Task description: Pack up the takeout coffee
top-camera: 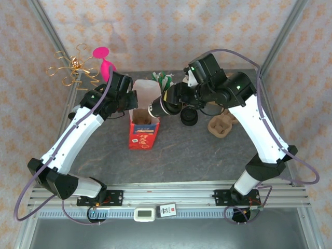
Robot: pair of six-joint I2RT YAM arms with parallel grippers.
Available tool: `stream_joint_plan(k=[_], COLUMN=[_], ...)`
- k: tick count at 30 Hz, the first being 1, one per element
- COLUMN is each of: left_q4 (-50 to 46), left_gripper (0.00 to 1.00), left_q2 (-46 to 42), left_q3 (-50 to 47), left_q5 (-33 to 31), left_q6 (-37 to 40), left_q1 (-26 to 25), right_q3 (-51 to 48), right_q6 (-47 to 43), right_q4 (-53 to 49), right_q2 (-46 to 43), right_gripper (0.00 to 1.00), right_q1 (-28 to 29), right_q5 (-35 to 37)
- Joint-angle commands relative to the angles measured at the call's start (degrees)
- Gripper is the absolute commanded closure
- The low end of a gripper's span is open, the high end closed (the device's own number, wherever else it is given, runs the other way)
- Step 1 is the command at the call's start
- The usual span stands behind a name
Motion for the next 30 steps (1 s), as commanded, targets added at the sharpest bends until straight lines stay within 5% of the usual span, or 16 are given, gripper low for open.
stream_joint_plan(k=[1, 30], left_q4=[2.9, 18.4], left_gripper=[1.00, 1.00], left_q2=[-1.3, -5.9], left_q3=[-0.1, -7.5], left_q5=[1.9, 6.7], left_q6=[-2.1, -19.0], left_q1=[0.5, -5.6], right_q3=[3.0, -5.1], right_q6=[0.7, -0.2], right_q4=[-0.1, -0.2], right_q2=[1.4, 3.9], right_gripper=[0.53, 0.54], right_q1=[0.7, 2.2], right_q5=[-1.2, 3.7])
